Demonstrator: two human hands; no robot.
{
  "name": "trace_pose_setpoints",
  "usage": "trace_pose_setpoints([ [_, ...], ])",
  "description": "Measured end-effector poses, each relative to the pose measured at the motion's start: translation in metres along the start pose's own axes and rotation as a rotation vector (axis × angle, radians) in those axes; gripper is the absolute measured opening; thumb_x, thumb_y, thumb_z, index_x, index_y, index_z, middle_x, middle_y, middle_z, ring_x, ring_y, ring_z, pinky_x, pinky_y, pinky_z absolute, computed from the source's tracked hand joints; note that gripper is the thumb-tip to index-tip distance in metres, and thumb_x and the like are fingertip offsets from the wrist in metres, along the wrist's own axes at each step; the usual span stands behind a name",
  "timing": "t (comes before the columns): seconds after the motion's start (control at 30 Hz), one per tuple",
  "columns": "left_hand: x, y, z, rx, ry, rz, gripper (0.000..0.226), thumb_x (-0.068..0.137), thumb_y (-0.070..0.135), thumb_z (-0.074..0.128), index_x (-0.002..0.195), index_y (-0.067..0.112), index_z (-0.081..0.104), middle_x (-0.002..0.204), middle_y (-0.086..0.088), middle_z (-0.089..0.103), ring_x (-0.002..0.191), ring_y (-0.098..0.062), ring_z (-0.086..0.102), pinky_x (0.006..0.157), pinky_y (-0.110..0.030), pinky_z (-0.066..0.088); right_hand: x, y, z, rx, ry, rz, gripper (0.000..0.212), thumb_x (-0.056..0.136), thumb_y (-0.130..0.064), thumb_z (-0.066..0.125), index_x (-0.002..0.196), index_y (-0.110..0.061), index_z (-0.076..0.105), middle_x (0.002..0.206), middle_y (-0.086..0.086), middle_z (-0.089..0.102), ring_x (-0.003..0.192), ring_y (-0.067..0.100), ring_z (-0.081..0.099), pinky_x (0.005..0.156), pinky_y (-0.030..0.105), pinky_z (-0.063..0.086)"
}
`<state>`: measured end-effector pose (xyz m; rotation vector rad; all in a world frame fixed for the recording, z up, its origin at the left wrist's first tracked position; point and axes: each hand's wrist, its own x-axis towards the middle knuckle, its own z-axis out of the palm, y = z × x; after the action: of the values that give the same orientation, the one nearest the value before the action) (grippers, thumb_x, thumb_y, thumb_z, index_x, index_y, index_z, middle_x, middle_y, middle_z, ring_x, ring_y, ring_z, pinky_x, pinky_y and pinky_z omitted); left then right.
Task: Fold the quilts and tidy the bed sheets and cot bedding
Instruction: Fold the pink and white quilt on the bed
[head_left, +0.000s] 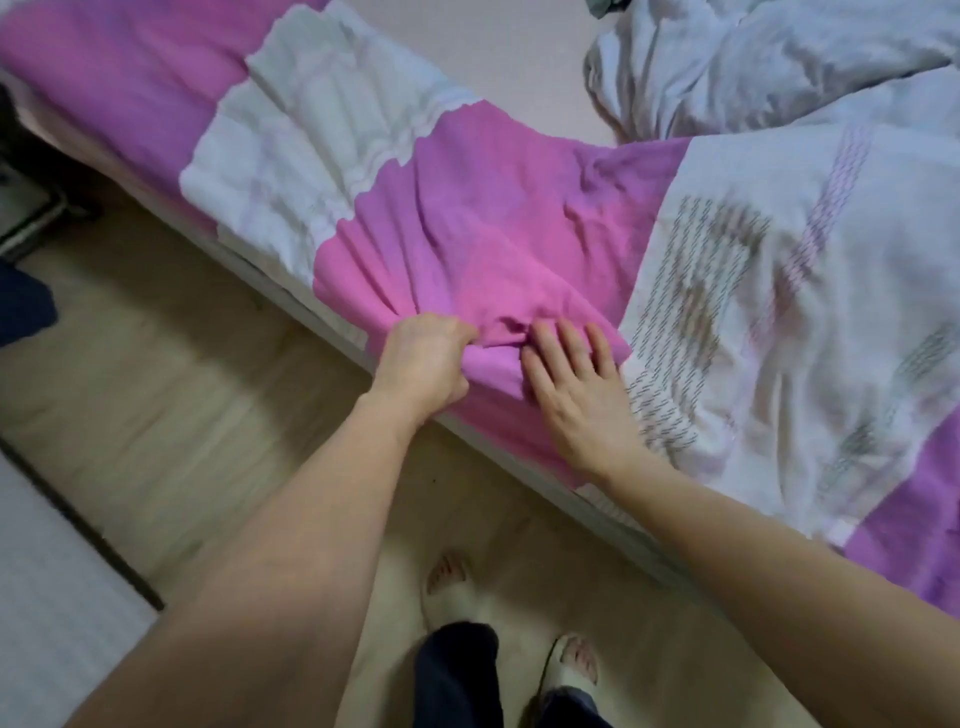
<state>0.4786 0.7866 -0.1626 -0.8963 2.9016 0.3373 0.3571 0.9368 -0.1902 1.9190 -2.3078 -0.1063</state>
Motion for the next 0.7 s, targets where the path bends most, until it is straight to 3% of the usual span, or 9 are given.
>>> trace_pose_setpoints([
  [0.07,-0.020,-0.005,0.005,0.045,0.038,-0.018,0.020,0.068,0.011,0.062,0.087,0.019,0.063,0.091,-0.004,0.064,0.092,-0.032,0.058,0.064,-0.034,0.033,0.005,-0.001,-0.002,0.130,0.002,0.133,0.028,0.085,-0.012,0.053,0.111,-0.005,0.060,0.116,0.021,0.058,0.104,0.039,0.057,0.088,0.049,0.045],
  [0.13,-0.040,-0.001,0.024,0.152,-0.082,-0.088,0.022,0.081,0.014,0.057,0.101,0.020,0.065,0.103,-0.003,0.066,0.101,-0.028,0.060,0.071,-0.034,0.041,-0.003,-0.001,0.005,0.209,-0.086,0.064,0.027,0.086,-0.013,0.059,0.112,-0.005,0.057,0.109,0.018,0.055,0.098,0.037,0.055,0.078,0.046,0.046],
  [0.23,-0.051,0.005,0.050,0.183,-0.443,-0.291,0.033,0.095,0.013,0.045,0.127,0.015,0.057,0.129,-0.006,0.059,0.121,-0.025,0.054,0.093,-0.034,0.045,-0.028,0.006,0.021,0.266,-0.574,-0.154,0.059,0.092,-0.013,0.054,0.146,-0.016,0.030,0.144,0.011,0.037,0.123,0.031,0.047,0.093,0.041,0.046],
  [0.3,-0.051,0.018,0.048,0.079,-0.591,-0.286,0.042,0.093,0.012,0.049,0.135,0.012,0.048,0.138,-0.010,0.048,0.129,-0.027,0.045,0.101,-0.038,0.041,-0.040,0.021,0.019,0.304,-0.774,-0.124,0.075,0.089,-0.005,0.051,0.153,-0.024,0.016,0.158,0.002,0.021,0.130,0.027,0.045,0.098,0.039,0.045],
  [0.33,-0.049,0.028,0.045,0.038,-0.590,-0.213,0.046,0.091,0.014,0.052,0.136,0.012,0.045,0.138,-0.011,0.045,0.129,-0.029,0.043,0.102,-0.040,0.040,-0.045,0.026,0.013,0.341,-0.748,-0.083,0.074,0.087,-0.006,0.052,0.151,-0.024,0.020,0.156,0.003,0.027,0.125,0.027,0.050,0.093,0.040,0.048],
  [0.43,-0.036,0.070,0.028,-0.048,-0.461,-0.004,0.050,0.090,0.018,0.056,0.137,0.012,0.040,0.135,-0.012,0.042,0.125,-0.030,0.041,0.102,-0.044,0.040,-0.070,0.042,-0.010,0.459,-0.456,0.041,0.049,0.086,-0.021,0.059,0.133,-0.015,0.044,0.124,0.009,0.057,0.102,0.031,0.059,0.076,0.035,0.046],
  [0.6,-0.011,0.166,-0.011,-0.106,-0.380,0.237,0.048,0.090,0.017,0.054,0.136,0.011,0.041,0.135,-0.012,0.041,0.124,-0.031,0.041,0.099,-0.043,0.041,-0.150,0.097,-0.062,0.505,-0.251,0.401,0.034,0.087,-0.013,0.060,0.120,-0.006,0.057,0.116,0.009,0.059,0.104,0.029,0.056,0.081,0.032,0.040],
  [0.7,0.003,0.247,-0.040,-0.078,-0.383,0.420,0.049,0.091,0.022,0.054,0.138,0.012,0.041,0.139,-0.012,0.040,0.128,-0.031,0.040,0.101,-0.042,0.041,-0.206,0.144,-0.110,0.440,-0.222,0.651,0.030,0.083,-0.006,0.060,0.113,-0.003,0.060,0.109,0.012,0.060,0.099,0.033,0.057,0.084,0.037,0.041],
])
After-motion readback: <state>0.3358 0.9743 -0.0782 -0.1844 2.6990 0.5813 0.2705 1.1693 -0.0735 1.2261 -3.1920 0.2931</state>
